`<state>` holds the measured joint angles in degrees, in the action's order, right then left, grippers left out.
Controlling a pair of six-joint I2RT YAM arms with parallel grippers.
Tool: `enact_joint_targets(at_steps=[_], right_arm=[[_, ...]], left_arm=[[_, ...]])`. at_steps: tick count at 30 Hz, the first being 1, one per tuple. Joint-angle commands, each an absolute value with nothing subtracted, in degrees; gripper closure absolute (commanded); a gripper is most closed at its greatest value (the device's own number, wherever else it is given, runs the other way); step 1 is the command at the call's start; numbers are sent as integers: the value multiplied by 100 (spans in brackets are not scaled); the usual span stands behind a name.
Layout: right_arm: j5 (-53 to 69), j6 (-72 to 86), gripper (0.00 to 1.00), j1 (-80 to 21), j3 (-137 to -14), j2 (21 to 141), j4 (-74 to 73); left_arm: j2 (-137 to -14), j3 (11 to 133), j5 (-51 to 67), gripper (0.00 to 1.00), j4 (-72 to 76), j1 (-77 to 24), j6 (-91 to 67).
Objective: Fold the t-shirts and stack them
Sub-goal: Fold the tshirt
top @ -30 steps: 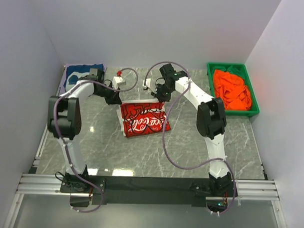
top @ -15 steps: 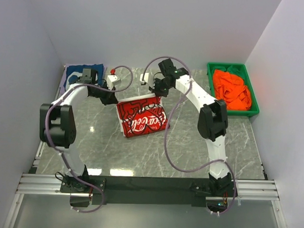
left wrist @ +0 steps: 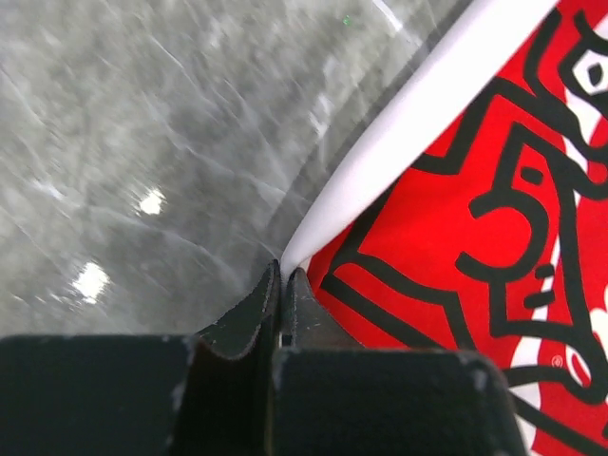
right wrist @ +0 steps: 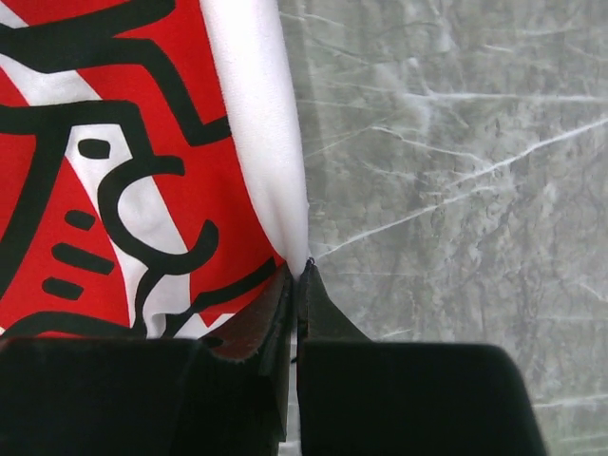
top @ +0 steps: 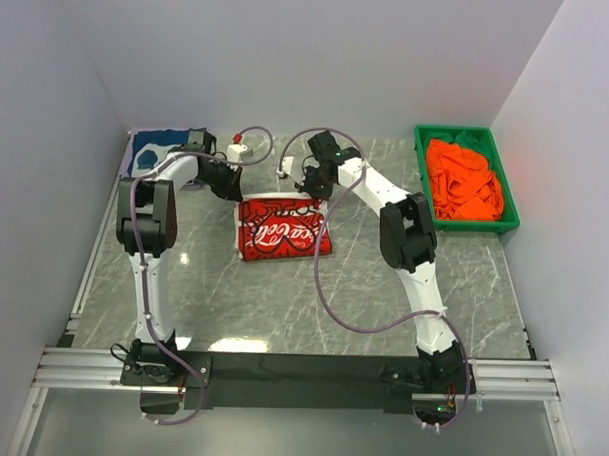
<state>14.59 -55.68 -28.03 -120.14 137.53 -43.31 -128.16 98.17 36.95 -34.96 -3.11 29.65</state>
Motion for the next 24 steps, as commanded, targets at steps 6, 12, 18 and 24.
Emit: enact_joint_targets(at_steps=[6,12,18,24], right_arm=[[809,-4659,99,-2689,-11778,13184,-3938],[-113,-4281,64,-2637,-11995,13157,-3577],[1092,-2999,59,-2382,-12604,12667,-4613],[3349,-1424,62,-2382,-11796,12234,-4931]], left_arm=[[-12771,10231,3349,96,-3306,-264,2690],[-12490,10063,3032,74,-2997,-185,1980],[-11208,9204,4068,69,-2347,255,634],[-10503,7753,5184,61,-1671,159,-1194]])
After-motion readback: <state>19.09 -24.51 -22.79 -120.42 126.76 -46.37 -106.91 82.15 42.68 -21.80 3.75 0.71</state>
